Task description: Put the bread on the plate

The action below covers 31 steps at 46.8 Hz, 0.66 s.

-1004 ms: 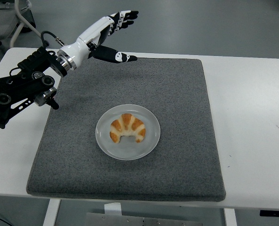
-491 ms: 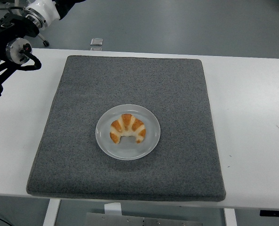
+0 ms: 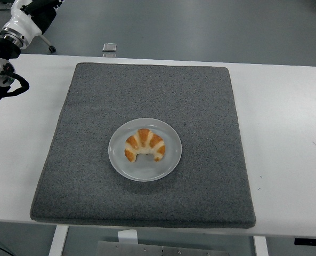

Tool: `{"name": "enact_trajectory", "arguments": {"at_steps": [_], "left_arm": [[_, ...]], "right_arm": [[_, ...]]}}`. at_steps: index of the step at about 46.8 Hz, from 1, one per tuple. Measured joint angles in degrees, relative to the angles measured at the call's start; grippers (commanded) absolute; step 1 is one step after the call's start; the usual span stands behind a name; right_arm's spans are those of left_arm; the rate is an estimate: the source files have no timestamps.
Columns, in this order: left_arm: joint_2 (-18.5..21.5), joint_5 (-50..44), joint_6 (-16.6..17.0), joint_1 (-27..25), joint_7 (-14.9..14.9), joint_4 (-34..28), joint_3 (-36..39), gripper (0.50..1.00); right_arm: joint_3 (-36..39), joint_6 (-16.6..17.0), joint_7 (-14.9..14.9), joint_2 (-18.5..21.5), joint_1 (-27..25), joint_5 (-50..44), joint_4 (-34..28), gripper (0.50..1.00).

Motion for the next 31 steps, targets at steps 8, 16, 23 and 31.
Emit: {"name": "enact_trajectory", "arguments": {"at_steps": [8, 16, 23, 31], "left_arm": [[-2.5, 0.0, 0.0, 2.1, 0.0, 1.8, 0.0, 0.975], [-4.8, 0.1, 0.0, 3.8, -3.7, 3.7, -0.1, 0.971], [-5.4, 0.2, -0.1, 4.3, -4.7, 4.6, 0.0, 0.988], [-5.4, 0.1, -0.2, 4.3, -4.8, 4.6, 0.0, 0.990]], "right_arm": [[0.0, 0.0, 0.0, 0.0, 0.0, 0.0, 0.0, 0.930], [0.0, 0.0, 0.0, 0.0, 0.0, 0.0, 0.0, 0.930], [0.0, 0.0, 0.0, 0.0, 0.0, 0.0, 0.0, 0.930], [-0.1, 0.0, 0.0, 0.0, 0.0, 0.0, 0.0, 0.930]]}}
